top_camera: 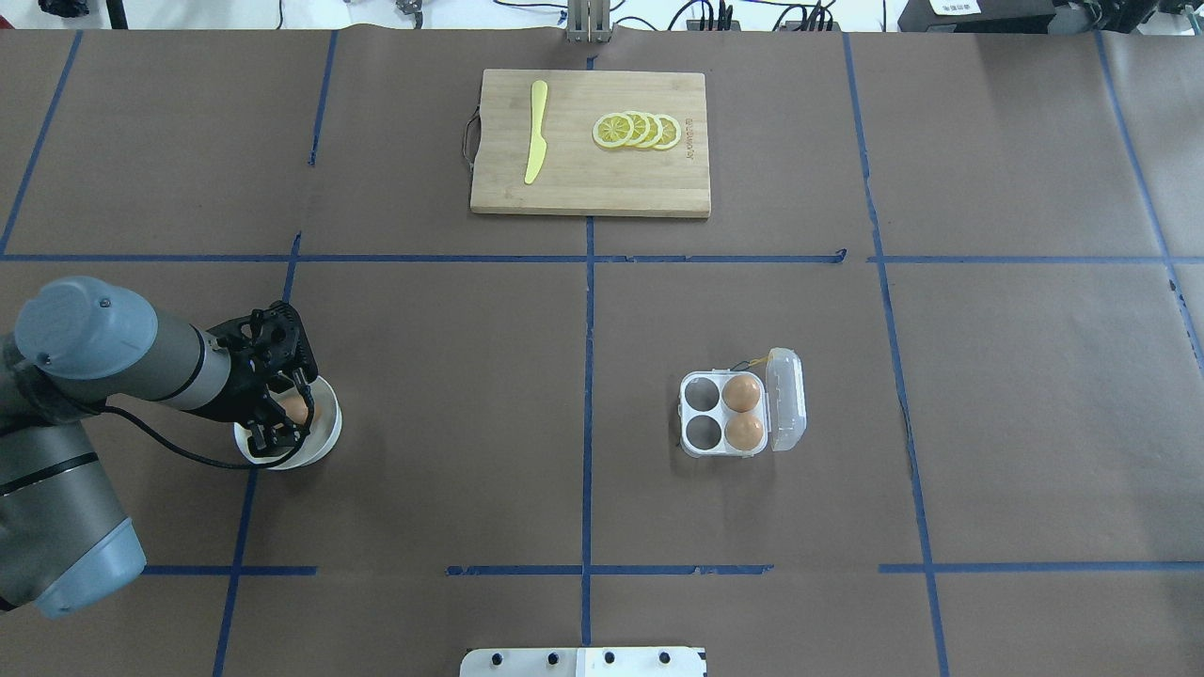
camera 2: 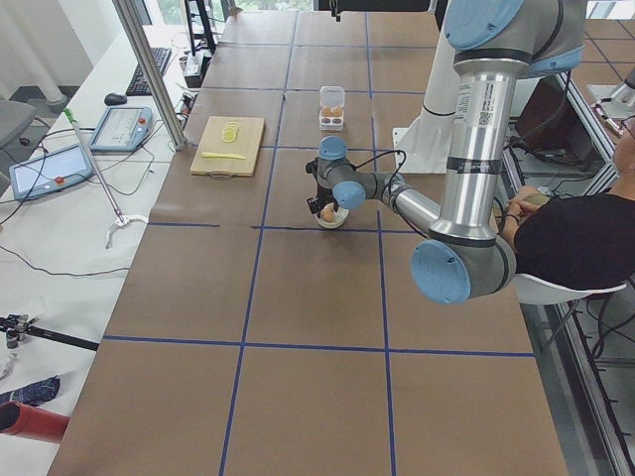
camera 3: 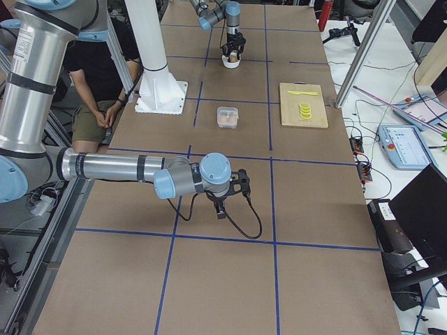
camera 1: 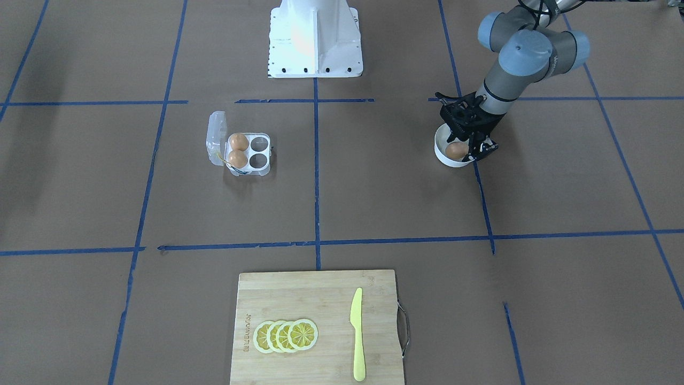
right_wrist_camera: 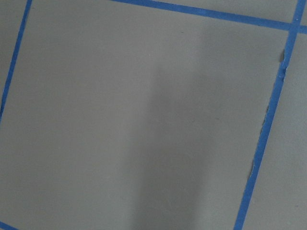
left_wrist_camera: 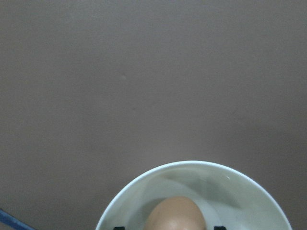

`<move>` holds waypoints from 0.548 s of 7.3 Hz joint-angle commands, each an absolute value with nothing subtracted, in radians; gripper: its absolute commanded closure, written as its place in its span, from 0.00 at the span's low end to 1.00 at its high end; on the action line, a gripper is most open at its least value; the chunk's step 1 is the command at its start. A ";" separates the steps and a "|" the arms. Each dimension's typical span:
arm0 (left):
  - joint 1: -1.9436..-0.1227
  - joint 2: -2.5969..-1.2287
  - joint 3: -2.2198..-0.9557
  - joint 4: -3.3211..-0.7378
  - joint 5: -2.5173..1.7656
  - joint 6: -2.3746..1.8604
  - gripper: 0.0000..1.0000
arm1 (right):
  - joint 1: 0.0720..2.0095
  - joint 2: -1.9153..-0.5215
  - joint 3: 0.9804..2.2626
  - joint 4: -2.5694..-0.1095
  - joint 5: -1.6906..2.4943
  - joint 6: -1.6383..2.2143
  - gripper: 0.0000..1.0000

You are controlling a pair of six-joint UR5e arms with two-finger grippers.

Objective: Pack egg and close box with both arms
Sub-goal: 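Lower the left gripper into the bowl and grasp the brown egg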

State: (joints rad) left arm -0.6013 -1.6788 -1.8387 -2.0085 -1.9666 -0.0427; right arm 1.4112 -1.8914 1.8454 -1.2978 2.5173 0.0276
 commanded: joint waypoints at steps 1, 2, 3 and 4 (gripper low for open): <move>-0.601 -1.675 -1.835 -2.005 -1.967 -0.043 0.41 | 1.411 -1.891 1.845 -1.298 2.517 0.028 0.00; -0.606 -1.680 -1.838 -2.005 -1.967 -0.046 0.66 | 1.411 -1.891 1.845 -1.298 2.517 0.028 0.00; -0.612 -1.675 -1.850 -2.005 -1.968 -0.048 0.89 | 1.411 -1.891 1.845 -1.298 2.517 0.028 0.00; -0.617 -1.675 -1.858 -2.005 -1.968 -0.051 1.00 | 1.411 -1.891 1.845 -1.298 2.517 0.028 0.00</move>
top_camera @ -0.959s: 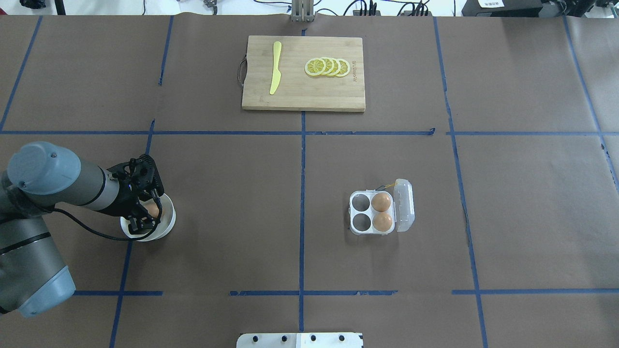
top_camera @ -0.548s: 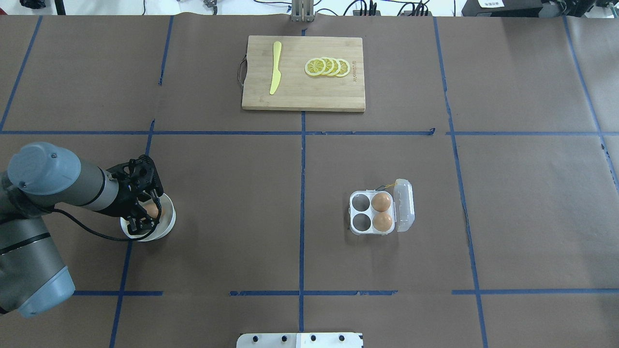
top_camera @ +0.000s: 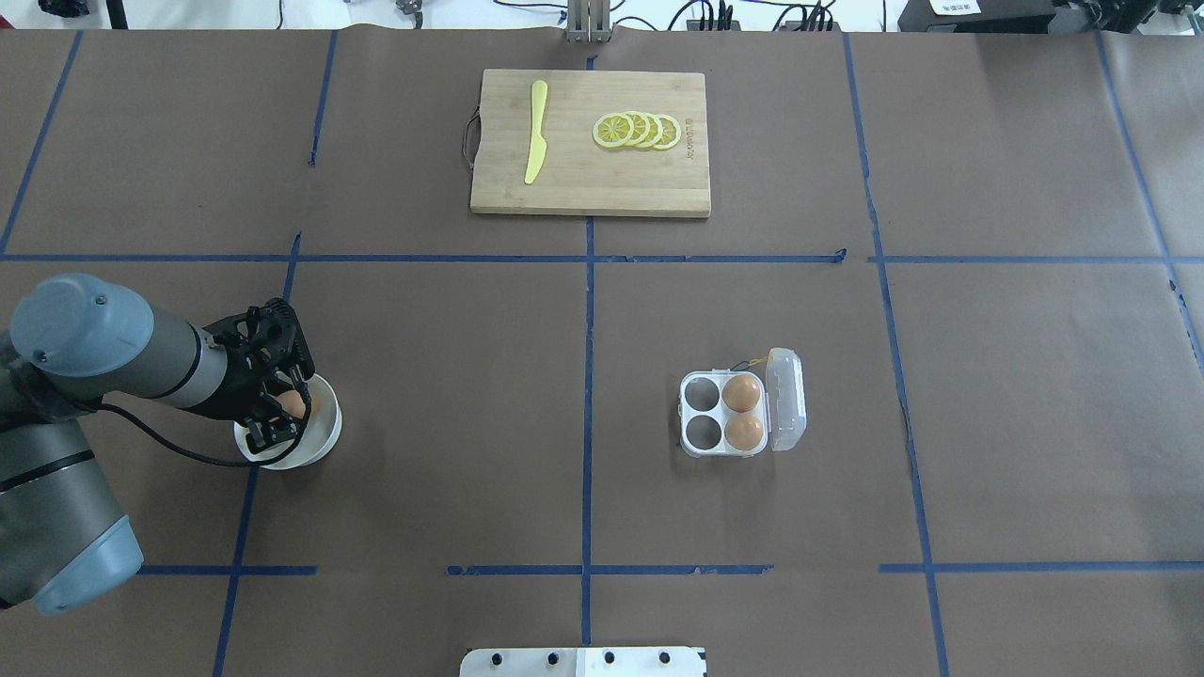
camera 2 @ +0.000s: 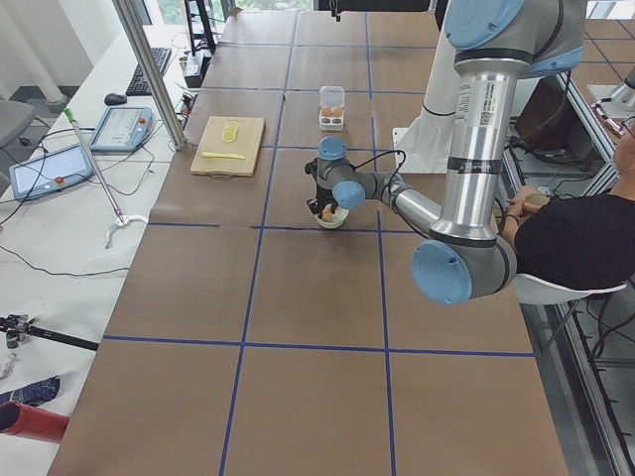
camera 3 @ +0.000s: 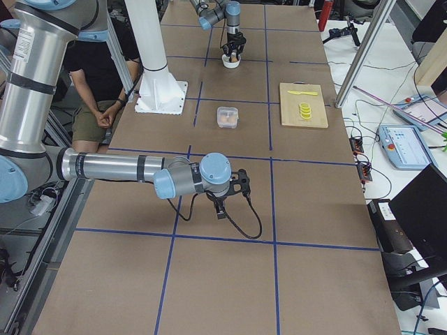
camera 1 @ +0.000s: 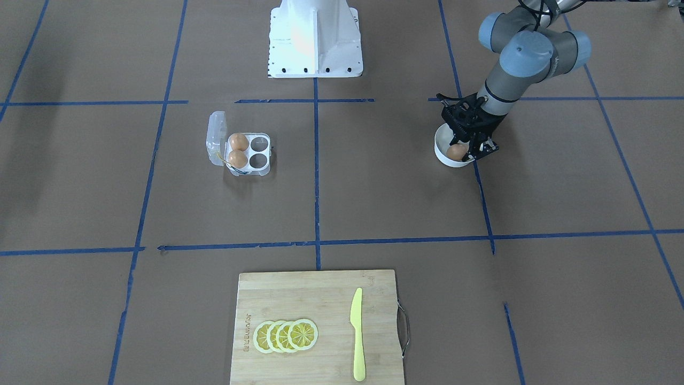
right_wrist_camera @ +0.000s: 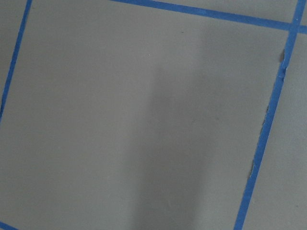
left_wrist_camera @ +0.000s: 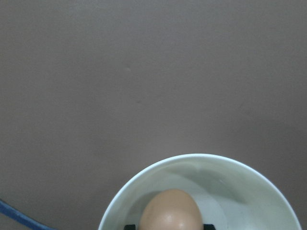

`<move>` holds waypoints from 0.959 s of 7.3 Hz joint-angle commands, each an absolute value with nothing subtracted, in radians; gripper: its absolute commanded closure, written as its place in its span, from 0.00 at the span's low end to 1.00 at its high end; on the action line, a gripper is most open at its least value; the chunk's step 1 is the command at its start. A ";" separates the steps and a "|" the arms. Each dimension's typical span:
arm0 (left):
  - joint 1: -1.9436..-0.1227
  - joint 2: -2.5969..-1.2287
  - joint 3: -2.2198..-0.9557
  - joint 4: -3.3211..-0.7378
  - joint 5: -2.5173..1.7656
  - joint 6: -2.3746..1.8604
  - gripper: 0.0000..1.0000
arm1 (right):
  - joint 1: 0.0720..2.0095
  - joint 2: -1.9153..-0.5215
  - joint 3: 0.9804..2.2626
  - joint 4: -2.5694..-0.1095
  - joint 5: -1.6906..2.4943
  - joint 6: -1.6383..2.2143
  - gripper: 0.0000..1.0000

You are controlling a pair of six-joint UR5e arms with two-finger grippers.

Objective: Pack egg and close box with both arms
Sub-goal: 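Lower the left gripper into the bowl and grasp the brown egg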

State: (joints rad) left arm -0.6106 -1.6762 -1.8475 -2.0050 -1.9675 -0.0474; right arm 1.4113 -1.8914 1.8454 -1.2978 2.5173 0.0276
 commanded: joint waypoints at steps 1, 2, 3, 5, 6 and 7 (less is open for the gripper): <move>-0.621 -1.668 -1.880 -2.000 -1.970 -0.052 1.00 | 1.411 -1.890 1.845 -1.298 2.517 0.028 0.00; -0.627 -1.669 -1.914 -1.953 -1.970 -0.054 1.00 | 1.411 -1.890 1.845 -1.296 2.517 0.028 0.00; -0.635 -1.674 -1.983 -1.857 -1.970 -0.054 1.00 | 1.411 -1.890 1.845 -1.296 2.517 0.028 0.00; -0.641 -1.704 -2.042 -1.783 -1.971 -0.084 1.00 | 1.411 -1.888 1.847 -1.295 2.517 0.028 0.00; -0.631 -1.759 -2.017 -1.781 -1.971 -0.191 1.00 | 1.411 -1.888 1.847 -1.295 2.517 0.028 0.00; -0.621 -1.866 -1.956 -1.779 -1.973 -0.316 1.00 | 1.411 -1.888 1.845 -1.295 2.517 0.026 0.00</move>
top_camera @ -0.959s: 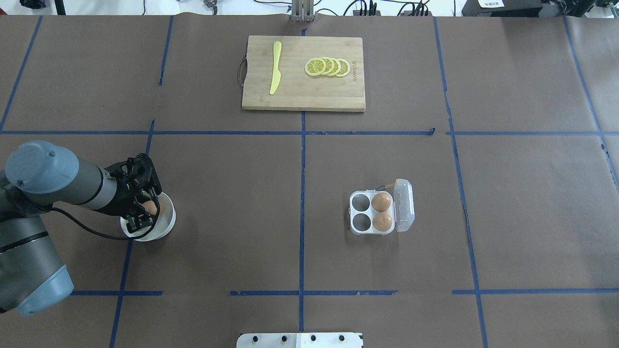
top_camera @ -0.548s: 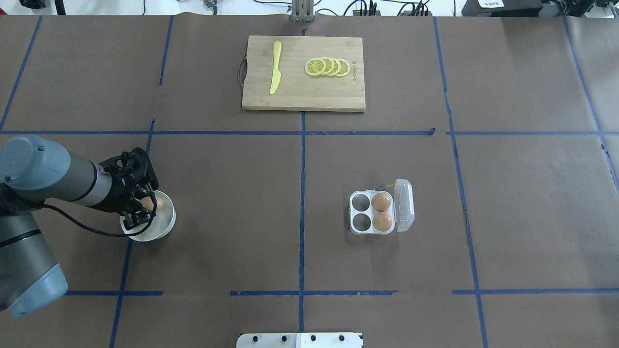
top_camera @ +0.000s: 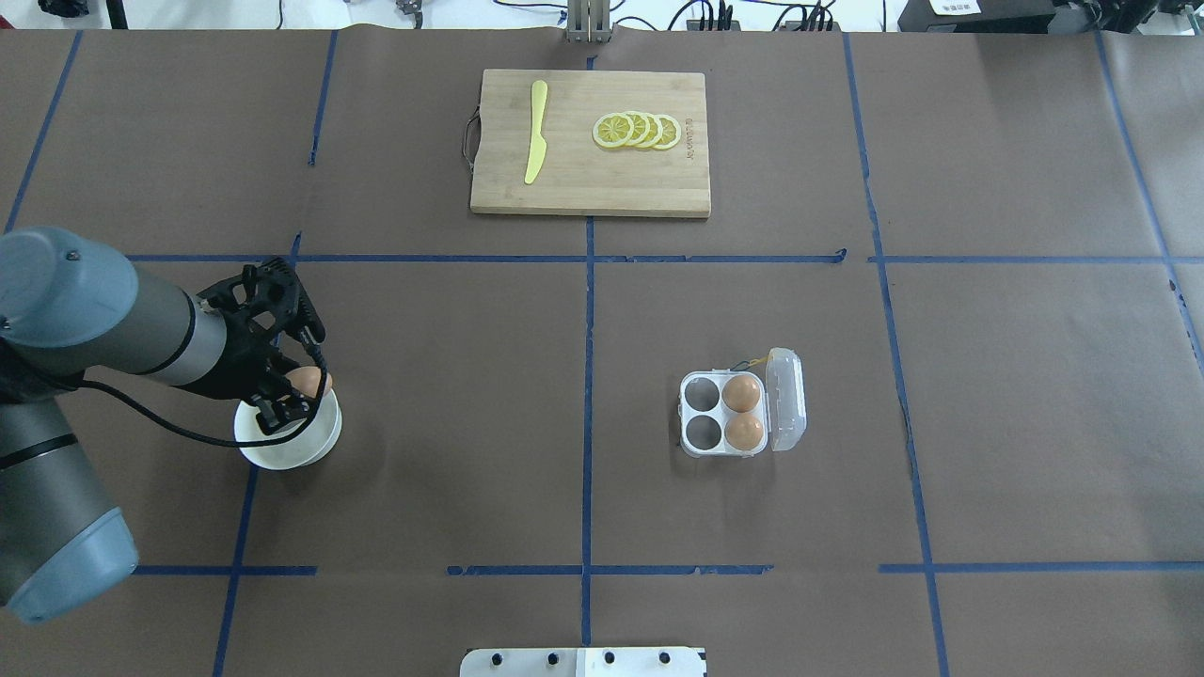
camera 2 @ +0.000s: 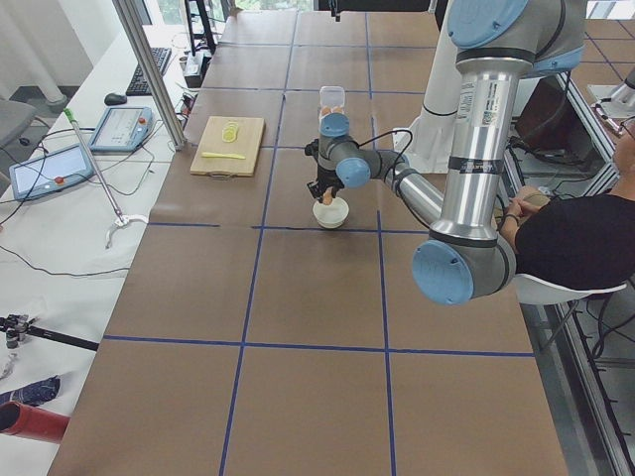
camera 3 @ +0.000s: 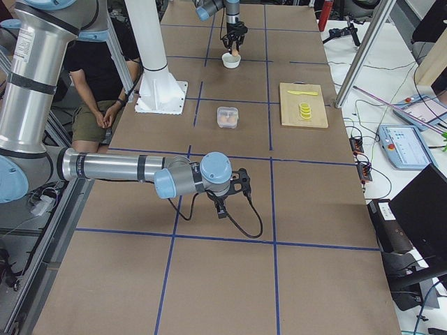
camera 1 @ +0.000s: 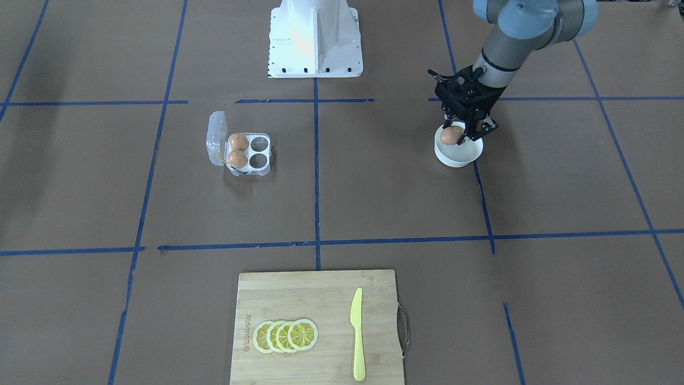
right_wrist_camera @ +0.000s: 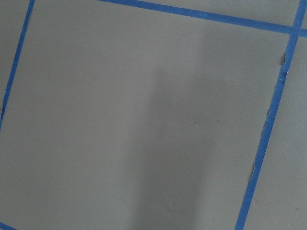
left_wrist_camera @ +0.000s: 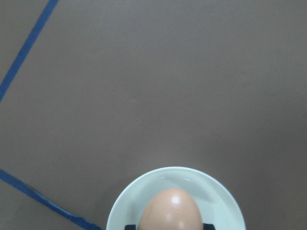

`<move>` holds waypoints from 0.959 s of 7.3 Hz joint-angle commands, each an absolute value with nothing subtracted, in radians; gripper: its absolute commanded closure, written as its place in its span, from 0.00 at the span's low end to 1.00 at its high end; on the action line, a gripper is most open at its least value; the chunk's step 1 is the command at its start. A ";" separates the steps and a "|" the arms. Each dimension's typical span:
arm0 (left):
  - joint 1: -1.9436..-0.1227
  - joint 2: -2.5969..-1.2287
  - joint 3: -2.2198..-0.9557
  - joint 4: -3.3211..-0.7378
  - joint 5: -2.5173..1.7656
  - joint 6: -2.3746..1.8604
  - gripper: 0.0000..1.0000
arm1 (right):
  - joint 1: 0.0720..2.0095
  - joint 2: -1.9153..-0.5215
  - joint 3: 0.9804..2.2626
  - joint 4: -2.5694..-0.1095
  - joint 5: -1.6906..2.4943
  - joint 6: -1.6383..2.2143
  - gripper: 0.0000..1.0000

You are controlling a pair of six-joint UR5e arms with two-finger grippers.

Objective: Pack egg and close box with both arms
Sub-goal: 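Lift the egg and carry it with the left gripper to the egg box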

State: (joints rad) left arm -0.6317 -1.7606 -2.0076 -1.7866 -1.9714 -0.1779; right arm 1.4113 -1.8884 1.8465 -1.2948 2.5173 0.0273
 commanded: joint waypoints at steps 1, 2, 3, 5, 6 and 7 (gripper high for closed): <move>-0.562 -1.984 -1.878 -1.776 -1.973 -0.451 1.00 | 1.411 -1.888 1.845 -1.295 2.517 0.028 0.00; -0.523 -2.088 -1.808 -1.778 -1.973 -0.580 1.00 | 1.411 -1.888 1.845 -1.296 2.517 0.028 0.00; -0.509 -2.185 -1.745 -1.779 -1.974 -0.707 1.00 | 1.411 -1.888 1.845 -1.298 2.517 0.028 0.00; -0.444 -2.409 -1.559 -1.814 -1.974 -0.961 1.00 | 1.411 -1.890 1.847 -1.296 2.519 0.028 0.00; -0.430 -2.490 -1.461 -1.857 -1.973 -1.041 1.00 | 1.411 -1.888 1.847 -1.296 2.519 0.028 0.00; -0.416 -2.543 -1.415 -1.864 -1.967 -1.122 1.00 | 1.411 -1.888 1.847 -1.296 2.519 0.028 0.00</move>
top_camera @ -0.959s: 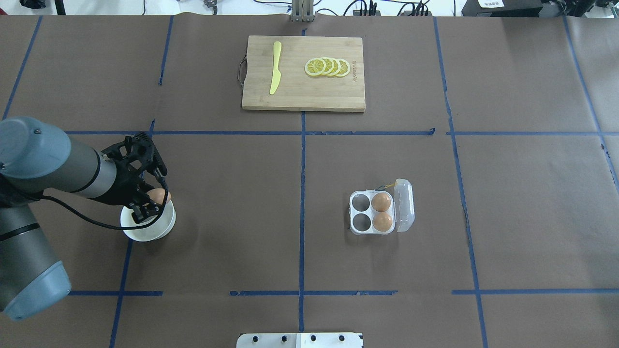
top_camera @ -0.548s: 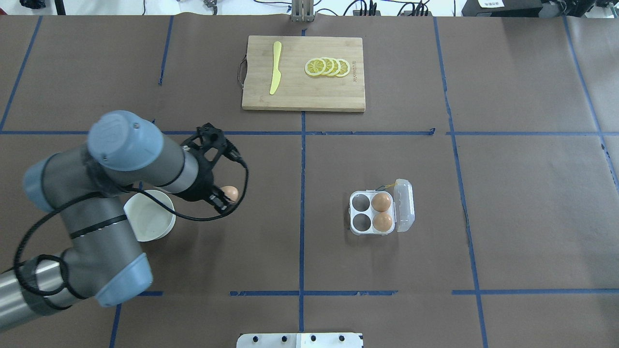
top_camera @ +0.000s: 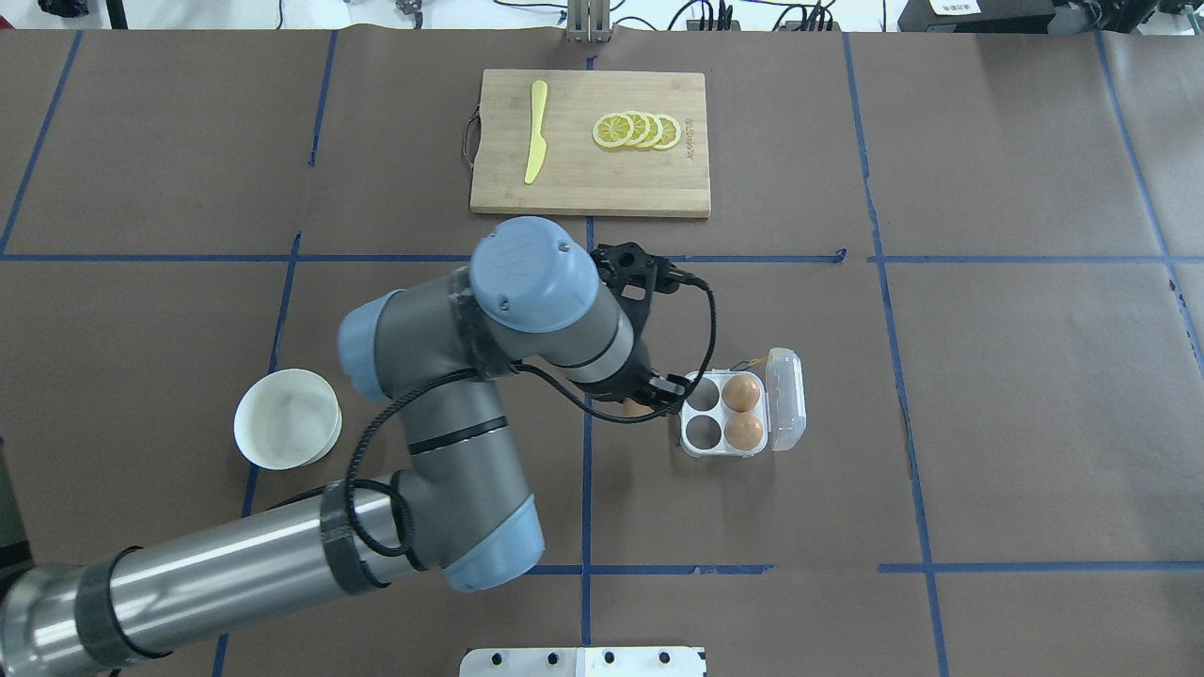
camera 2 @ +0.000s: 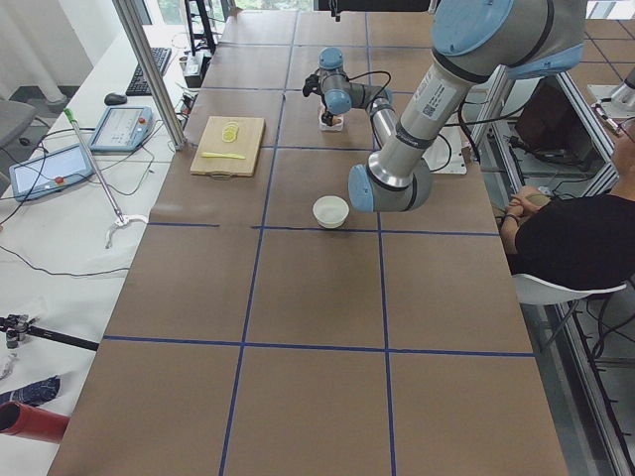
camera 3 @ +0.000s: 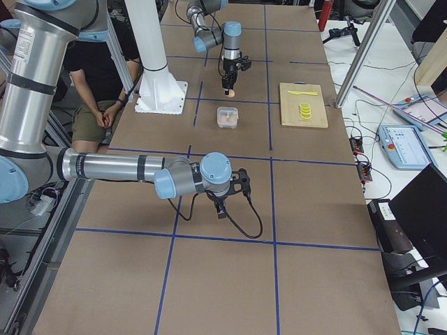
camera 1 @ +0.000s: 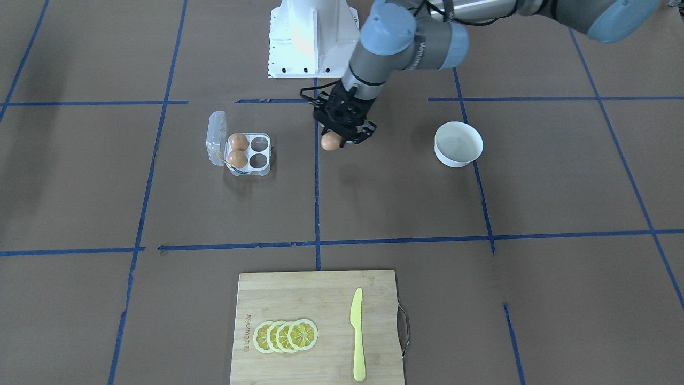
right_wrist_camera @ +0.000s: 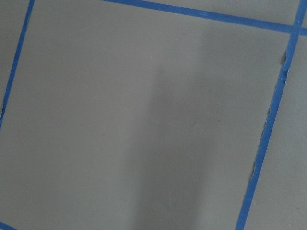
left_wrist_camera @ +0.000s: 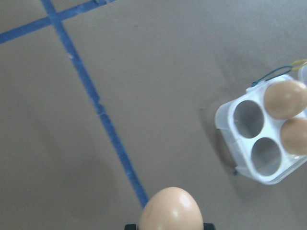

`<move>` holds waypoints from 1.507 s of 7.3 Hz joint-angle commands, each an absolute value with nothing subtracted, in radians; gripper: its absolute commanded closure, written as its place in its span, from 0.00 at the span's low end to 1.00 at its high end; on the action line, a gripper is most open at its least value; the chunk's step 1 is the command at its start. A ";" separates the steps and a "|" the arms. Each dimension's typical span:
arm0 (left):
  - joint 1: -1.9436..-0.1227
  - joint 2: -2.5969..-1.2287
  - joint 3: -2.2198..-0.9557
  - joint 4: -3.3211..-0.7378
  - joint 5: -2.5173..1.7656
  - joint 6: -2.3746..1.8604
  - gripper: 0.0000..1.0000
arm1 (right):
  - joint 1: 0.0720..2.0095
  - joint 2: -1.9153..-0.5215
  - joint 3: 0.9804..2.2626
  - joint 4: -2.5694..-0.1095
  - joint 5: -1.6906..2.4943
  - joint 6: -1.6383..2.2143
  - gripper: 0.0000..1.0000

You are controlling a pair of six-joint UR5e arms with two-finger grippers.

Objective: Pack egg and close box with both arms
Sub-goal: 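Lift the egg and carry it with the left gripper to the egg box, then lower the egg into the empty slot and open the left gripper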

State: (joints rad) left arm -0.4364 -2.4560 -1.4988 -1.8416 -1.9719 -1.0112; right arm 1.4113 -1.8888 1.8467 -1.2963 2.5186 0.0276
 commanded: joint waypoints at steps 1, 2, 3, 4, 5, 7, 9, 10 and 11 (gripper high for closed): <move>-0.393 -2.584 -1.369 -1.865 -1.906 -1.178 1.00 | 1.410 -1.888 1.847 -1.296 2.519 0.028 0.00; -0.374 -2.594 -1.356 -1.864 -1.863 -1.181 1.00 | 1.410 -1.888 1.847 -1.296 2.519 0.028 0.00; -0.374 -2.592 -1.353 -1.858 -1.861 -1.183 1.00 | 1.410 -1.890 1.847 -1.296 2.519 0.028 0.00; -0.374 -2.592 -1.356 -1.852 -1.859 -1.186 1.00 | 1.410 -1.890 1.847 -1.296 2.519 0.028 0.00; -0.374 -2.588 -1.356 -1.852 -1.861 -1.193 0.85 | 1.410 -1.890 1.847 -1.296 2.519 0.028 0.00; -0.370 -2.573 -1.359 -1.852 -1.859 -1.192 0.75 | 1.410 -1.890 1.847 -1.296 2.517 0.028 0.00; -0.368 -2.569 -1.361 -1.852 -1.861 -1.193 0.58 | 1.410 -1.890 1.847 -1.298 2.519 0.028 0.00; -0.368 -2.563 -1.362 -1.853 -1.861 -1.193 0.30 | 1.410 -1.888 1.845 -1.298 2.519 0.028 0.00; -0.368 -2.560 -1.361 -1.859 -1.861 -1.221 0.12 | 1.410 -1.890 1.847 -1.298 2.517 0.028 0.00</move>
